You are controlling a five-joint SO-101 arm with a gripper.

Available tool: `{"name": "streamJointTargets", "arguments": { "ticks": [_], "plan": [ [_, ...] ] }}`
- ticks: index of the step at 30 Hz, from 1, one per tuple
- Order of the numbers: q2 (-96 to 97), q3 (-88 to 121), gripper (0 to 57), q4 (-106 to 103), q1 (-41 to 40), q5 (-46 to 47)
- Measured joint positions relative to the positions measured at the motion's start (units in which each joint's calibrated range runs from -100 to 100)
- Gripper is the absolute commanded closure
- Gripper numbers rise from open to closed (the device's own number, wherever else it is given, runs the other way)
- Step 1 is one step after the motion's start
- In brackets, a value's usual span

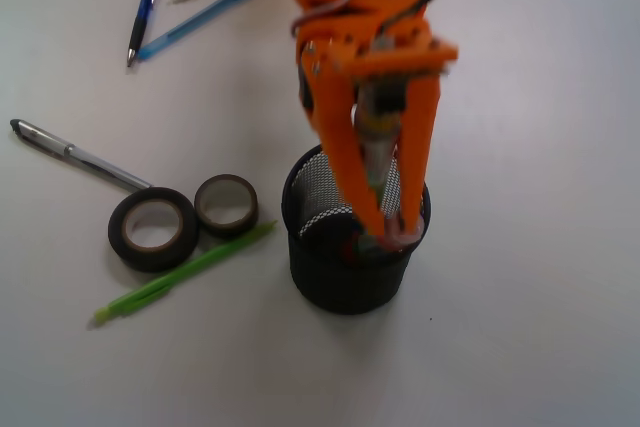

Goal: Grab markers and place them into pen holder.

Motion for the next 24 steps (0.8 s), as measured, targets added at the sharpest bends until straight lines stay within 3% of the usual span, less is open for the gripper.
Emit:
{"name": "streamJointTargets", "arguments": {
  "ticks": [2,4,11,24],
  "plan": [
    [0.17,-0.09,26.5,-1.12,0.22,0.10],
    [0.00,-0.81,22.9,-1.12,0.15,1.03],
    [-3.05,-0.99,25.5,9.94,0.30,5.37],
    [-29.53,-1.08,25.5,52.35,3.18,11.48]
  ]
}}
